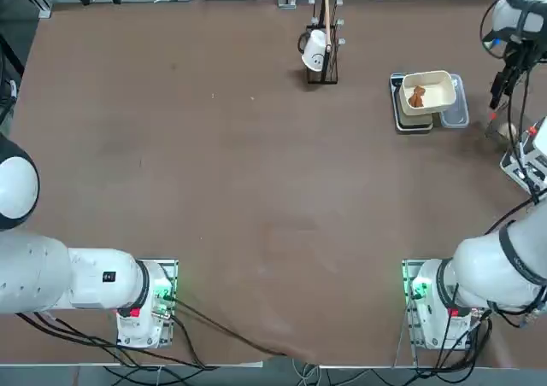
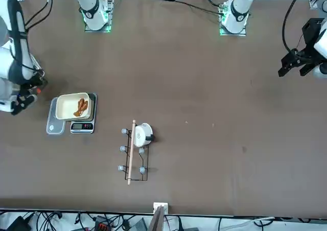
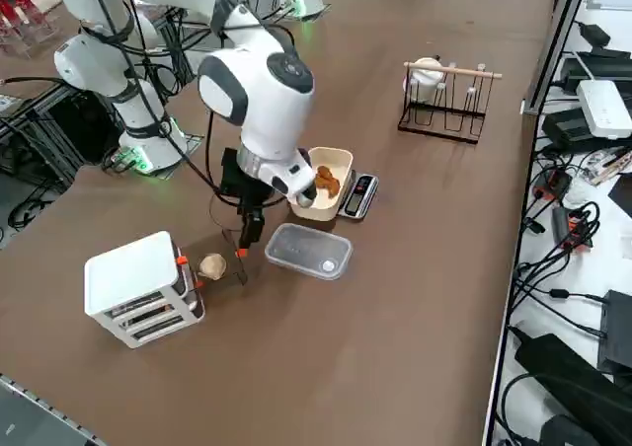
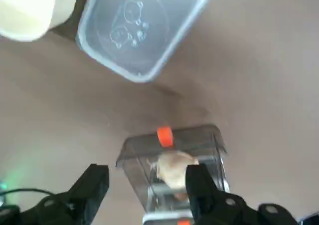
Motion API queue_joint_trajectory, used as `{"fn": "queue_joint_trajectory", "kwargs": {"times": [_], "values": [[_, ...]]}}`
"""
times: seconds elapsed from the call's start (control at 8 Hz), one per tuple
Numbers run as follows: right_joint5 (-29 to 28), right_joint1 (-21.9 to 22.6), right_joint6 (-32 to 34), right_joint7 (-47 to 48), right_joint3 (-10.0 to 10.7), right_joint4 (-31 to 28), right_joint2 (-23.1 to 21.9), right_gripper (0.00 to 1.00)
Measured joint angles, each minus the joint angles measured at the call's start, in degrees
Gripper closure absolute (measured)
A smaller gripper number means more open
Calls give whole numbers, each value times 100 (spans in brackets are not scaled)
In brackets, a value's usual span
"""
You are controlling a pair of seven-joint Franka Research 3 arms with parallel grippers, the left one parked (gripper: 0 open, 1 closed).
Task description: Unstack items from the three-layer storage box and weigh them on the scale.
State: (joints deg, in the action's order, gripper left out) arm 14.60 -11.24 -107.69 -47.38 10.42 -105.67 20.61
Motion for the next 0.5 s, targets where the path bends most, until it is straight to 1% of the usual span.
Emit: {"fn": "queue_joint_trajectory", "kwargs": {"times": [0.12,0.25,0.5], "values": [[-2,-156,34,-114,43,-34,-39,17],[-1,-396,-140,-282,67,-178,-29,23],[1,-695,-826,-375,89,-625,13,24]]}}
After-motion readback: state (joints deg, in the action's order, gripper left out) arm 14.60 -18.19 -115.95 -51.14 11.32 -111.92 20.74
